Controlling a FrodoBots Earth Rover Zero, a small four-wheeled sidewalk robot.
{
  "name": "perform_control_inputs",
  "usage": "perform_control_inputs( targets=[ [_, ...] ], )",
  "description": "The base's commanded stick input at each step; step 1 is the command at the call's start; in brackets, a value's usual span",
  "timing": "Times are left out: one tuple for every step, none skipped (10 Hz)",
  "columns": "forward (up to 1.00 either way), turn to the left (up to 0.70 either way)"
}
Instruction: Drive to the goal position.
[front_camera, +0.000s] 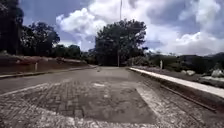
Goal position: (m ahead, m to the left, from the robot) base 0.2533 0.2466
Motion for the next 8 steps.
perform_control_inputs(
  targets=[
    [1.00,0.00],
    [1.00,0.00],
    [1.00,0.00],
    [1.00,0.00],
    [0.92,0.00],
    [0.78,0.00],
    [0.70,0.00],
    [0.70,0.00]
  ],
)
